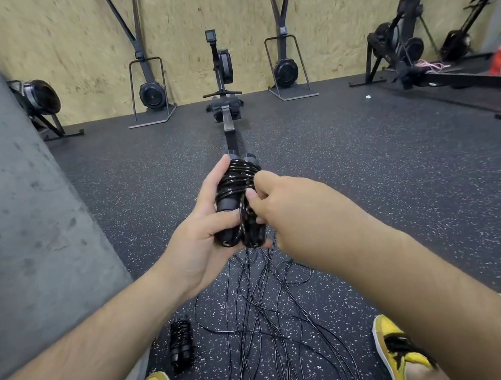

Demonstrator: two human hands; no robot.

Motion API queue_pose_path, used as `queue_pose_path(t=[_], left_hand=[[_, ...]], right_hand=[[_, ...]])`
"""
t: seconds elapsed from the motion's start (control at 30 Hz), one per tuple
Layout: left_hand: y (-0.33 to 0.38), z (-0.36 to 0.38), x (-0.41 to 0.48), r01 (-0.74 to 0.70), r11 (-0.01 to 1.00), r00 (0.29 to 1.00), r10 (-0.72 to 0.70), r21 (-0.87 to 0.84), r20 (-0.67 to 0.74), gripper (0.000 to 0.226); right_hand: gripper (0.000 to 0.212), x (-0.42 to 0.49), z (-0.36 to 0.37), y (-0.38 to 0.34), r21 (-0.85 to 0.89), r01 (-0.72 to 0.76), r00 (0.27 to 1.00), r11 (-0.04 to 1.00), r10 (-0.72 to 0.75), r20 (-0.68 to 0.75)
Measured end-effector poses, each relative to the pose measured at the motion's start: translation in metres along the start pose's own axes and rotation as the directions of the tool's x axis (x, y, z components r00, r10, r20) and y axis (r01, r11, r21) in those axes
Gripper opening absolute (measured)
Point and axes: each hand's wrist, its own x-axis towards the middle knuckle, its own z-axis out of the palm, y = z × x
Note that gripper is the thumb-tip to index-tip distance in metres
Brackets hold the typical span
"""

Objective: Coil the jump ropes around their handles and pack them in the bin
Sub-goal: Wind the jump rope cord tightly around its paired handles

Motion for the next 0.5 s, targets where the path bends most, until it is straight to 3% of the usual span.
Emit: queue_pose_path(t=[0.3,0.37,0.5], left_hand=[[-0.002,-0.004,0.0,0.003,0.999,1.0,-0.002,-0.049,0.023,0.082],[-0.001,-0.004,0.0,0.002,0.999,1.0,-0.001,-0.05,0.024,0.081],[-0.002,-0.001,0.001,0.002,0.999,1.0,-0.002,0.035,0.01,0.08]], right_hand=[[0.037,-0.002,0.003,-0.004,-0.02,-0.002,1.0,1.0,0.001,-0.011],[0.039,-0.002,0.007,0.001,0.028,0.013,0.998,1.0,-0.011,-0.066],[0.024,-0.002,0.02,0.01,0.233,0.075,0.968,0.97,-0.015,-0.25]])
